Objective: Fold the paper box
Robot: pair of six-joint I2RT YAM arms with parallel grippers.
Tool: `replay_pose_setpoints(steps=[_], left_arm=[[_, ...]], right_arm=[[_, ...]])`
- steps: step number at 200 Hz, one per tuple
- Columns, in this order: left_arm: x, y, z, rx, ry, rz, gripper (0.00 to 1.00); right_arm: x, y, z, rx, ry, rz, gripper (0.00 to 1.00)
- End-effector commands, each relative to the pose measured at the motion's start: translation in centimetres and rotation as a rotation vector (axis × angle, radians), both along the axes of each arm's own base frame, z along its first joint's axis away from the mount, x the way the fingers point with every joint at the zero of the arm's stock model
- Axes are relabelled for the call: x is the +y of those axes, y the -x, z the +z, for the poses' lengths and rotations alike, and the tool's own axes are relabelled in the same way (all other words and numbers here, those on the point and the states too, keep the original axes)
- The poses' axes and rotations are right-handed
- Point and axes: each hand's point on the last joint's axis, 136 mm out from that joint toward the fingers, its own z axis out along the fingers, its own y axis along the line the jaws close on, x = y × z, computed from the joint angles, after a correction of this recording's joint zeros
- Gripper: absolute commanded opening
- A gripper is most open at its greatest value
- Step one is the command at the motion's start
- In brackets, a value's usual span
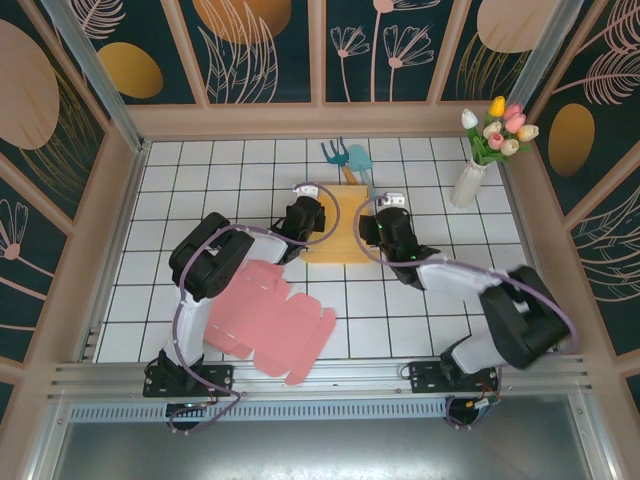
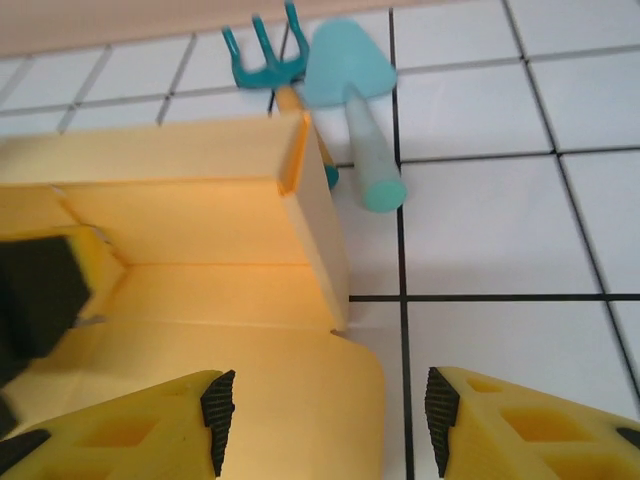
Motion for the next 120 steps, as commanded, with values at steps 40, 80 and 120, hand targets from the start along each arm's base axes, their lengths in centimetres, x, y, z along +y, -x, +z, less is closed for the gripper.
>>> replay_pose_setpoints(steps=[40, 80, 120], left_arm=[[-1.6, 2.4, 5.0, 0.035, -0.014, -0.204, 0.00], [-1.8, 3.2, 10.7, 0.026, -0.197, -0.317, 0.00], [-0.7, 4.1, 12.6, 0.047, -0.626, -0.445, 0.00]], right_arm=[[-4.1, 6.4, 7.9, -0.137, -0.059, 0.030, 0.68], [-6.1, 7.8, 10.1, -0.235, -0.092, 0.003, 0.68], [-6.5, 9.3, 10.7, -0.319, -0.166, 0.022, 0.69]])
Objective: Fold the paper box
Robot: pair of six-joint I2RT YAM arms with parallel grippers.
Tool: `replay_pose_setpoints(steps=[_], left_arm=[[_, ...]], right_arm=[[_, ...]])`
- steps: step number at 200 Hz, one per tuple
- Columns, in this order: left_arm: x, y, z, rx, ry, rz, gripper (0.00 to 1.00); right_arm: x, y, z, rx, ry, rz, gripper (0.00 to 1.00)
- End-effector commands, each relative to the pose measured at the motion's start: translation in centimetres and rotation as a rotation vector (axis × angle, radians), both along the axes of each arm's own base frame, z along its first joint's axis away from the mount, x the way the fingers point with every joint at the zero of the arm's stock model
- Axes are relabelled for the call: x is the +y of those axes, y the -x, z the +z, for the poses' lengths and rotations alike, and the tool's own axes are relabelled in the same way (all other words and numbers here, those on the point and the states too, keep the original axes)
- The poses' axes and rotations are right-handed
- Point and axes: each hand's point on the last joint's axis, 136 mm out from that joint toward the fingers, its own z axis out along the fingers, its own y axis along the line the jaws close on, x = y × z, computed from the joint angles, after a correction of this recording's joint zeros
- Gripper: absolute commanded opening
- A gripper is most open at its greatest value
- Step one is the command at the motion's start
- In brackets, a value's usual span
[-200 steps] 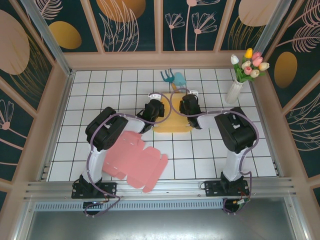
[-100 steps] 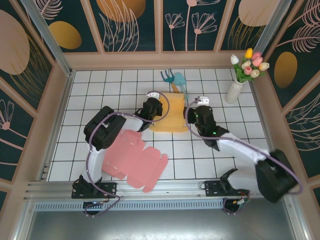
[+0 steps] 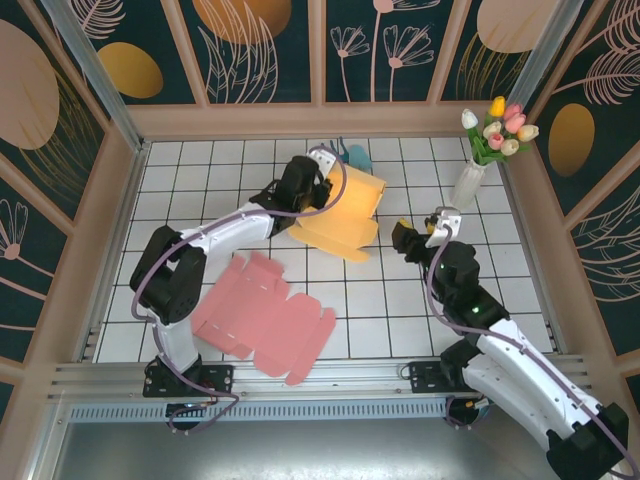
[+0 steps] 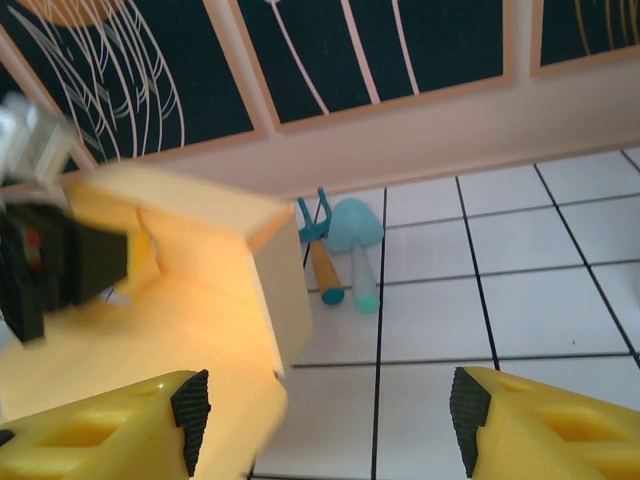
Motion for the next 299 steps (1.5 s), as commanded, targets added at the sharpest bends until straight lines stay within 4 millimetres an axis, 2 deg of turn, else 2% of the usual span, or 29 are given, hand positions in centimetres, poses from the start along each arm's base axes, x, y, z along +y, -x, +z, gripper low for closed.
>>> replay_pose_setpoints(steps=[1, 20, 43, 66, 93, 123, 145, 162, 169, 176, 183, 197, 220, 236, 261, 282, 293, 299], left_arm=[[1.7, 2.6, -1.4, 0.042, -0.390, -0.128, 0.00], [2.3, 3.6, -1.2, -0.009, -0.646, -0.191, 0.00], [3.4, 6.0, -1.8, -0.010, -1.003, -0.274, 0.00], [3.9, 8.3, -1.7, 0.010, -1.240, -0.367, 0.00], [2.0, 10.3, -2.5, -0.039, -1.435, -0.528, 0.00], [-2.0, 11.5, -5.6, -0.104, -1.564, -0.709, 0.02], [-4.8, 11.3, -8.0, -0.177, -1.610, -0.795, 0.06], [-6.8, 10.5, -9.0, -0.213, -1.596, -0.815, 0.13], [-7.6, 10.1, -9.1, -0.233, -1.583, -0.816, 0.22], [-8.3, 9.9, -9.3, -0.248, -1.572, -0.820, 0.35], [-9.0, 9.6, -9.3, -0.269, -1.562, -0.815, 0.41], [-10.2, 8.7, -8.1, -0.328, -1.535, -0.767, 0.47], [-11.5, 8.4, -4.9, -0.395, -1.433, -0.703, 0.52], [-11.2, 8.5, -2.5, -0.416, -1.350, -0.626, 0.52], [-9.7, 9.8, -0.2, -0.419, -1.186, -0.533, 0.53], [-8.5, 10.5, 4.1, -0.410, -0.849, -0.285, 0.53], [-6.6, 10.4, 6.6, -0.362, -0.626, -0.069, 0.53], [-5.3, 10.6, 7.2, -0.320, -0.524, 0.028, 0.52]], right_arm=[[-0.4, 0.8, 0.1, -0.040, -0.015, 0.007, 0.68], [-1.6, 1.5, 1.4, -0.078, -0.046, -0.031, 0.68], [-3.1, 2.5, 2.4, -0.124, -0.086, -0.078, 0.68], [-4.3, 3.4, 3.4, -0.171, -0.121, -0.115, 0.69], [-5.7, 4.1, 3.9, -0.196, -0.150, -0.168, 0.69], [-6.8, 4.5, 4.0, -0.206, -0.170, -0.216, 0.69], [-7.5, 4.7, 4.0, -0.213, -0.184, -0.250, 0.69], [-7.8, 4.9, 3.9, -0.219, -0.190, -0.261, 0.69], [-7.9, 4.9, 3.7, -0.217, -0.191, -0.266, 0.69], [-7.9, 4.8, 3.6, -0.215, -0.190, -0.270, 0.69], [-8.0, 4.8, 3.6, -0.215, -0.191, -0.271, 0.69], [-7.9, 4.8, 3.6, -0.213, -0.192, -0.268, 0.70], [-7.8, 4.8, 3.5, -0.211, -0.192, -0.265, 0.70], [-7.9, 4.8, 3.4, -0.211, -0.189, -0.267, 0.70], [-8.0, 4.7, 3.1, -0.208, -0.182, -0.275, 0.70], [-8.0, 4.6, 2.8, -0.206, -0.175, -0.280, 0.71], [-7.8, 4.4, 2.6, -0.205, -0.169, -0.276, 0.72], [-7.6, 4.2, 2.4, -0.202, -0.163, -0.271, 0.73]])
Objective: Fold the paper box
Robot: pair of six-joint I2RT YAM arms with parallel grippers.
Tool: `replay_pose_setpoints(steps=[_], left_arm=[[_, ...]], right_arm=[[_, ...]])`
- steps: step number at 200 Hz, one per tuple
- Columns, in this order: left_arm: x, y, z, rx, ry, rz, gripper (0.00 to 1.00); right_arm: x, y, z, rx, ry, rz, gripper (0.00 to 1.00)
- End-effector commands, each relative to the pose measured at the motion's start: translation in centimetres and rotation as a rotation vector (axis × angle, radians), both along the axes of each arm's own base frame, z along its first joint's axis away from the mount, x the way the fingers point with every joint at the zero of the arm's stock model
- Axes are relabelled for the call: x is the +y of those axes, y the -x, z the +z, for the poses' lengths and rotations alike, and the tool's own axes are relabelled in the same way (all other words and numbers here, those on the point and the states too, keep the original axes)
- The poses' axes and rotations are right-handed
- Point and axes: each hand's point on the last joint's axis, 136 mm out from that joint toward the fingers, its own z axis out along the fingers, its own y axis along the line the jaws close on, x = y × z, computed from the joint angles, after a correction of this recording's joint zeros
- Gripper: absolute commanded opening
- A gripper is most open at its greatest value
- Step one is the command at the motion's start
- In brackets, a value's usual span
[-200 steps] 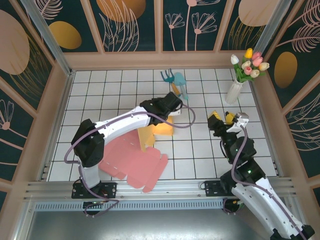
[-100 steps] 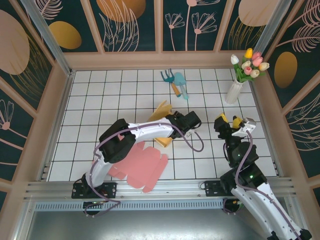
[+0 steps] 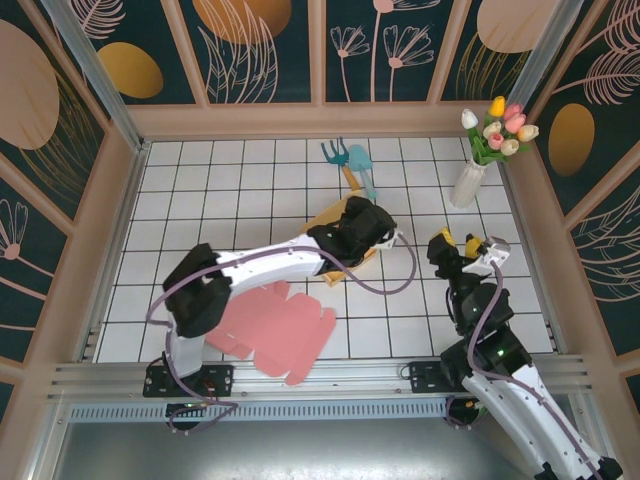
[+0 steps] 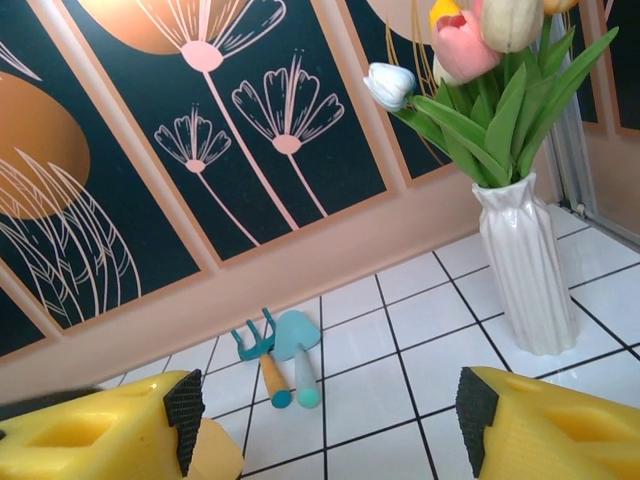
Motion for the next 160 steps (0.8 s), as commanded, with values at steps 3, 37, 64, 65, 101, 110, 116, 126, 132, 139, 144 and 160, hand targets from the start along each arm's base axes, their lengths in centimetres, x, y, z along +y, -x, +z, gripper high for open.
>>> replay_pose_setpoints(steps=[3, 37, 64, 65, 101, 110, 116, 126, 132, 139, 144, 160], left_arm=[[3.0, 0.3, 6.4, -0.031, 0.643, 0.359, 0.50], [7.2, 4.4, 2.5, 0.212, 1.127, 0.536, 0.51], [9.5, 6.7, 0.7, 0.320, 1.351, 0.558, 0.58], [9.6, 6.8, 0.6, 0.323, 1.354, 0.561, 0.58], [11.1, 8.0, -1.5, 0.408, 1.477, 0.581, 0.66], [11.8, 7.8, -2.2, 0.404, 1.500, 0.597, 0.66], [12.2, 7.6, -2.6, 0.411, 1.522, 0.601, 0.67], [12.7, 7.2, -3.4, 0.452, 1.569, 0.595, 0.66], [12.7, 7.1, -3.7, 0.489, 1.605, 0.575, 0.66], [12.7, 7.0, -4.0, 0.524, 1.638, 0.553, 0.66], [12.7, 6.8, -4.0, 0.530, 1.655, 0.541, 0.66], [12.1, 6.4, -4.3, 0.521, 1.641, 0.515, 0.67]], right_arm=[[0.0, -0.4, -0.4, -0.005, 0.007, -0.012, 0.74], [3.1, -2.1, -2.1, 0.068, 0.107, 0.101, 0.73], [6.1, -4.1, -4.0, 0.171, 0.206, 0.225, 0.73], [6.2, -4.1, -4.1, 0.177, 0.209, 0.230, 0.73], [10.0, -7.4, -7.2, 0.380, 0.248, 0.441, 0.71], [10.5, -8.3, -7.9, 0.419, 0.234, 0.491, 0.71], [10.7, -8.8, -8.5, 0.442, 0.224, 0.523, 0.71], [11.0, -9.7, -9.3, 0.479, 0.207, 0.572, 0.70], [11.1, -10.3, -9.8, 0.506, 0.195, 0.598, 0.70], [11.3, -10.9, -10.2, 0.533, 0.180, 0.633, 0.68], [11.5, -11.2, -10.7, 0.555, 0.173, 0.655, 0.68], [11.9, -12.0, -12.3, 0.618, 0.179, 0.699, 0.66]])
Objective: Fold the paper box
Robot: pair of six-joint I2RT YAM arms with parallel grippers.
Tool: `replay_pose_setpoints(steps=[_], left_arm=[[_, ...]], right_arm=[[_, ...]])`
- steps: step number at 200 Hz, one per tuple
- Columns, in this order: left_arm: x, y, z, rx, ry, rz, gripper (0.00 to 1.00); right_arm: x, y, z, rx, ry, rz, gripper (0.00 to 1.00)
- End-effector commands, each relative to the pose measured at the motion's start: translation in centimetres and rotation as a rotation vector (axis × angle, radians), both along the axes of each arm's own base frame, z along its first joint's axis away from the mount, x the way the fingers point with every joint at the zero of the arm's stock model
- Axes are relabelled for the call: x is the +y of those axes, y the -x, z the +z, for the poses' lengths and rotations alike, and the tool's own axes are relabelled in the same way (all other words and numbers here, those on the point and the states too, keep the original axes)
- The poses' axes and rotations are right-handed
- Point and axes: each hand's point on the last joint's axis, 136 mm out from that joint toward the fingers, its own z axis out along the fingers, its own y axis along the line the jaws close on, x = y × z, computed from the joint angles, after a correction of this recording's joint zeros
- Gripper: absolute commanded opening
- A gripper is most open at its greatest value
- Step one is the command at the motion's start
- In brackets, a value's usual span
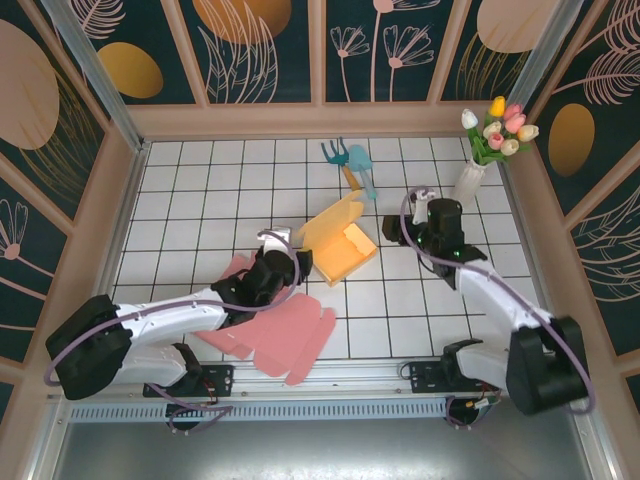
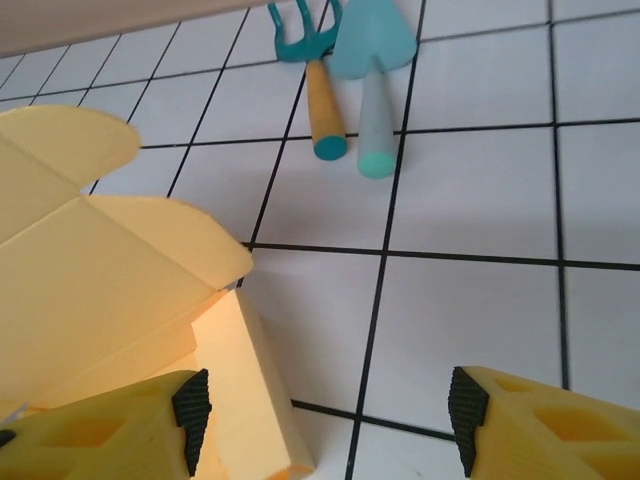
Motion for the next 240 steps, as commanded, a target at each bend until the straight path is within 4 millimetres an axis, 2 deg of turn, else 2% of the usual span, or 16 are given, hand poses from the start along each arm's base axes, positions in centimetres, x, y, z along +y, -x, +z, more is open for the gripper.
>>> replay_pose_setpoints(steps=[1, 24, 50, 86, 125, 150, 166, 176, 216, 240], left_arm=[[-2.8, -0.6, 2.5, -0.055, 0.185, -0.076, 0.67], [-3.9, -1.5, 1.8, -0.079, 0.131, -0.097, 0.66], [-3.3, -2.5, 1.3, -0.132, 0.074, -0.054, 0.64], [-3.7, -3.1, 1.1, -0.174, 0.019, -0.073, 0.43], [-3.3, -3.9, 0.3, -0.207, -0.056, -0.052, 0.31], [-3.1, -4.1, 0.1, -0.222, -0.077, -0.058, 0.25], [-3.2, -4.1, 0.2, -0.230, -0.081, -0.075, 0.14], [-3.4, -4.1, 0.3, -0.237, -0.089, -0.090, 0.00], [-4.2, -3.4, 1.9, -0.293, -0.059, -0.157, 0.00], [-5.3, -2.4, 2.5, -0.323, -0.041, -0.251, 0.00]], right_arm=[[2.6, -0.1, -0.5, 0.066, -0.058, 0.180, 0.66], [3.2, -0.9, -2.6, 0.123, -0.048, 0.212, 0.66], [4.1, -1.3, -5.5, 0.223, -0.047, 0.265, 0.63], [4.6, -2.1, -8.3, 0.299, -0.043, 0.291, 0.58], [6.1, -2.7, -9.2, 0.338, -0.075, 0.342, 0.53], [7.8, -1.8, -9.0, 0.337, -0.103, 0.429, 0.52], [8.4, -1.1, -8.8, 0.338, -0.124, 0.468, 0.52], [8.7, -0.8, -8.8, 0.336, -0.130, 0.487, 0.51], [8.9, 0.6, -9.2, 0.323, -0.083, 0.518, 0.51], [8.8, 0.7, -9.8, 0.310, -0.006, 0.516, 0.50]])
